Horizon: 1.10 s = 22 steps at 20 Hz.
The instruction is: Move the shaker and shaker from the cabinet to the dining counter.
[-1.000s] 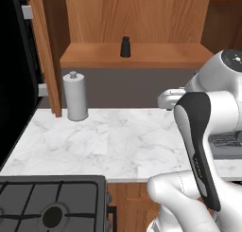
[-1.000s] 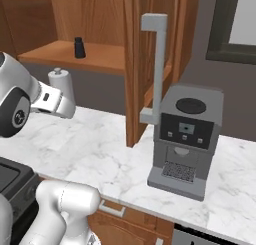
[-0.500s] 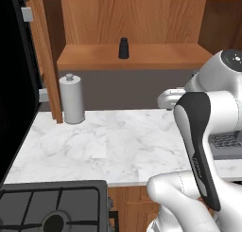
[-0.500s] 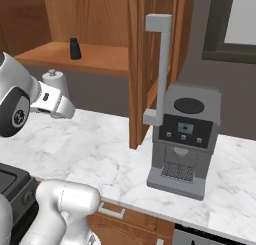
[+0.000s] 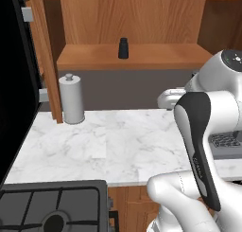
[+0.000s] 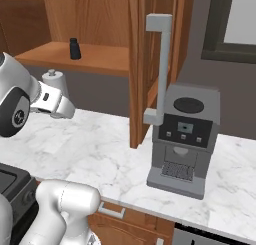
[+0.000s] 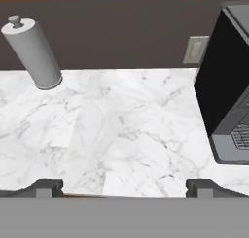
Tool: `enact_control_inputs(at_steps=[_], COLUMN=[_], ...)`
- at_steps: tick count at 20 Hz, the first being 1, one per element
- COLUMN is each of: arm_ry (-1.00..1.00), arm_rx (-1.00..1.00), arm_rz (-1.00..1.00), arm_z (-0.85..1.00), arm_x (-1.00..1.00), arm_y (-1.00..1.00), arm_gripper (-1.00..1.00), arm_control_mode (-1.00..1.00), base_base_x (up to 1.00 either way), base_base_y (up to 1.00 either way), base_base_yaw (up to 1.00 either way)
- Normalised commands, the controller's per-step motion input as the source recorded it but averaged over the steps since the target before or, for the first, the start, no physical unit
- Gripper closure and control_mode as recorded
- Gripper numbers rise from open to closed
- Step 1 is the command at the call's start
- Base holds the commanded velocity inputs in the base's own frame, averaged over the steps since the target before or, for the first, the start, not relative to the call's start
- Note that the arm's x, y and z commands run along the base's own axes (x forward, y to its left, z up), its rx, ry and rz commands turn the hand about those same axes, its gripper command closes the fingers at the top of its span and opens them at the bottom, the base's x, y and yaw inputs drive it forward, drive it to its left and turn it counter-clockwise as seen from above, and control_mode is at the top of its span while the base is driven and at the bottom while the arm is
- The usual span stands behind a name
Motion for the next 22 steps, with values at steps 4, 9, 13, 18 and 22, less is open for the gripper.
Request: enact_control_inputs(at_steps=[4,9,13,18,22], arm_ry=[-0.01,-0.09,-0.11,-0.08,-0.11], arm_rx=[0.00,0.00,0.00,0.00,0.00], arm_rz=[0.12,0.21,0.14,0.01,0.00], arm_z=[0.00,0.20,0.36,0.32,0.31], arm_x=[0.00,0.00,0.00,0.00,0.00], arm_y=[0.05,0.04,0.01,0.18,0.27], arm_gripper=[-1.00,-1.00,-1.00,-1.00,-1.00], arm_control_mode=[-1.00,-1.00,-1.00,-1.00,-1.00], base_base_x=[0.00,0.00,0.00,0.00,0.00], base_base_y=[0.00,0.00,0.00,0.00,0.00], base_base_yaw=[0.00,0.00,0.00,0.00,0.00])
